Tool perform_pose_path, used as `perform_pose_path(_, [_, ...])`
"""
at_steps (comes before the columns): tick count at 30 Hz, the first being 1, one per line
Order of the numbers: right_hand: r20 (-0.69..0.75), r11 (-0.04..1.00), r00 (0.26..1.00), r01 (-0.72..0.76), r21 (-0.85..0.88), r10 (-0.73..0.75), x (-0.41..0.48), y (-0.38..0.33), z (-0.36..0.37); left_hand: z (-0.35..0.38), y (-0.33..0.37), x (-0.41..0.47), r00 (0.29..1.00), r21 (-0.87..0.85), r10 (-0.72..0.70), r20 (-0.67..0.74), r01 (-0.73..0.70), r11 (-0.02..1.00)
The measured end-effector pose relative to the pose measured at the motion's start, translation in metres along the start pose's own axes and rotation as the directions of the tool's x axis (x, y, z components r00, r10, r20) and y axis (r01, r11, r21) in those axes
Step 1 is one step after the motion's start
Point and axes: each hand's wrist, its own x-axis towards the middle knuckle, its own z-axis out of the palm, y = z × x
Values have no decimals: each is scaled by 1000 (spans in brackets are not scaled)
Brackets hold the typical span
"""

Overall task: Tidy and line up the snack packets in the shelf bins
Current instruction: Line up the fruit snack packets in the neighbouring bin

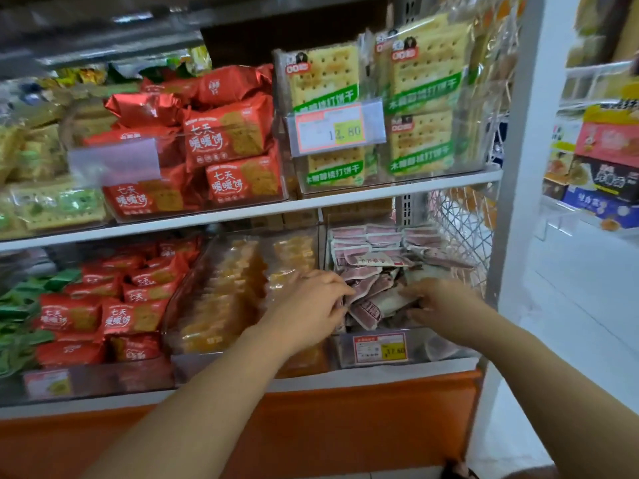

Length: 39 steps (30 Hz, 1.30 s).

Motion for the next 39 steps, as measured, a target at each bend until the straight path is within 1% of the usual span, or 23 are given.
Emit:
perform_pose_path(2, [-13, 999, 999, -29, 12, 29, 3, 7, 4, 7, 2, 15, 995, 59, 13, 101, -19, 998])
perform_pose_path(4, [-14, 998, 998, -59, 37, 59, 10, 13, 5, 15, 1, 28, 988, 72, 6, 155, -17, 997])
perform_pose_path(7, [-105, 995, 993, -53, 82, 62, 23, 20, 4, 20, 6, 49, 983, 32, 14, 182, -20, 999])
perform_pose_path(9, [-146, 992, 988, -41, 121, 59, 29, 24, 2, 20, 17, 61, 985, 29, 32, 167, -37, 999])
perform_pose_path(12, [-118, 990, 992, -22, 136, 39, 30, 29, 5, 21, 26, 75, 987, 27, 10, 161, -15, 1000])
perform_pose_path(15, [-80, 991, 997, -2, 134, 13, 25, 34, 7, 28, 26, 81, 979, -11, 4, 202, -2, 1000])
perform_pose_path(17, [-82, 988, 997, 13, 156, 0, 18, 38, 4, 31, 26, 82, 974, 5, 1, 226, -2, 1000])
perform_pose_path(19, [-140, 987, 990, 17, 158, 5, 8, 42, -2, 33, 27, 83, 973, 14, 13, 230, -17, 1000])
perform_pose_path(20, [-204, 988, 979, 18, 153, 14, 4, 45, -5, 33, 28, 85, 972, 0, 18, 235, -19, 1000])
perform_pose_path(22, [-376, 988, 927, 44, 147, 15, 0, 47, -7, 31, 29, 92, 975, -63, 19, 222, -5, 998])
perform_pose_path(24, [-488, 985, 873, 59, 160, 27, 0, 47, -9, 31, 28, 102, 989, -175, 6, 145, 20, 984])
perform_pose_path(25, [-501, 987, 865, 48, 155, 37, 2, 46, -9, 32, 27, 107, 995, -228, -5, 103, 29, 973])
perform_pose_path(26, [-485, 990, 873, 25, 140, 47, 5, 44, -9, 34, 25, 112, 996, -257, -21, 82, 41, 965])
perform_pose_path(27, [-438, 993, 897, -9, 120, 61, 8, 42, -7, 36, 23, 116, 996, -262, -36, 86, 57, 963])
perform_pose_path(29, [-281, 991, 953, -90, 99, 114, 19, 39, -2, 38, 16, 123, 986, -268, -71, 152, 110, 957])
perform_pose_path(31, [-148, 985, 977, -144, 92, 156, 32, 38, 3, 37, 11, 129, 970, -313, -90, 224, 159, 936])
perform_pose_path(32, [-108, 983, 979, -162, 89, 171, 37, 39, 4, 35, 10, 130, 965, -329, -87, 248, 169, 929])
perform_pose_path(34, [-69, 980, 979, -186, 74, 191, 43, 42, 3, 34, 11, 129, 964, -316, -66, 257, 149, 937])
perform_pose_path(37, [-21, 981, 981, -191, 7, 192, 42, 42, -3, 31, 11, 122, 969, -263, -14, 247, 81, 961])
perform_pose_path(39, [5, 983, 984, -177, -45, 177, 38, 39, -4, 30, 9, 116, 965, -298, 16, 261, 65, 952])
